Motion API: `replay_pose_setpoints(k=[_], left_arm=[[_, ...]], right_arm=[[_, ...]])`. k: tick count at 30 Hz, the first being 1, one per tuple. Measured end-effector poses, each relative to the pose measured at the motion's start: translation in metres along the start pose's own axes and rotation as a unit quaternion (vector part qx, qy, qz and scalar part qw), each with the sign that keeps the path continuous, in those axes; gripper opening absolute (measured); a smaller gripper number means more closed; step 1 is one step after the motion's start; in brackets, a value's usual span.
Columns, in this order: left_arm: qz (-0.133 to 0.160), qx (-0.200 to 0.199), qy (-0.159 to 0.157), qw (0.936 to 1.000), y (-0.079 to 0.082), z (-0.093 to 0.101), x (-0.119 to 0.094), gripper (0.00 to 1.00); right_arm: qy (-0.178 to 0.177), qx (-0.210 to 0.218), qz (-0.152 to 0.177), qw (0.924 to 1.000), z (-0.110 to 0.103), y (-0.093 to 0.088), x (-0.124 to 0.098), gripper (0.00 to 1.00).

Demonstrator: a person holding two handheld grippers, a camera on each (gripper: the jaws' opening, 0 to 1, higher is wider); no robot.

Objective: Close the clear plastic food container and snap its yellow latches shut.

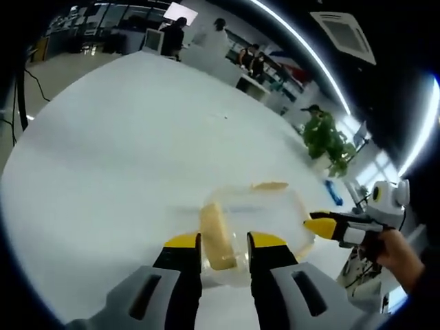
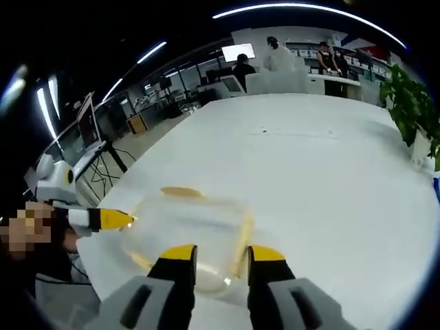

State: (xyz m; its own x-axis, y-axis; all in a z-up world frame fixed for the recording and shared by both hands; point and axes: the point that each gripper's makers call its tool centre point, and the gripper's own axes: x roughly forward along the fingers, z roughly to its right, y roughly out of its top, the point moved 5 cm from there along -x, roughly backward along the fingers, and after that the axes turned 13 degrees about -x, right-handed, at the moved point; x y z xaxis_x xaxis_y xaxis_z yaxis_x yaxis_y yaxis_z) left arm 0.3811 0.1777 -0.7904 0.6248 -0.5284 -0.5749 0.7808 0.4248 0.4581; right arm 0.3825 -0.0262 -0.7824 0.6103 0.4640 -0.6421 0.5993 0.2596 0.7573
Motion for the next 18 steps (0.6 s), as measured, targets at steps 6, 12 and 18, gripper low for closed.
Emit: replay_pose_setpoints(k=[6, 12, 18], left_arm=[[0.002, 0.007, -0.001, 1.0000, 0.000, 0.001, 0.001, 0.25], [-0.002, 0.020, -0.002, 0.9998, 0.001, 0.000, 0.001, 0.25], [-0.012, 0.043, -0.004, 0.9990, 0.001, 0.001, 0.001, 0.24]], right_arm=[[-0.006, 0.006, -0.007, 0.9999, -0.002, 0.001, 0.002, 0.29], [-0.027, -0.010, -0.017, 0.9994, -0.009, 0.003, 0.001, 0.30], [-0.044, -0.010, -0.019, 0.9988, -0.012, 0.003, 0.003, 0.32]])
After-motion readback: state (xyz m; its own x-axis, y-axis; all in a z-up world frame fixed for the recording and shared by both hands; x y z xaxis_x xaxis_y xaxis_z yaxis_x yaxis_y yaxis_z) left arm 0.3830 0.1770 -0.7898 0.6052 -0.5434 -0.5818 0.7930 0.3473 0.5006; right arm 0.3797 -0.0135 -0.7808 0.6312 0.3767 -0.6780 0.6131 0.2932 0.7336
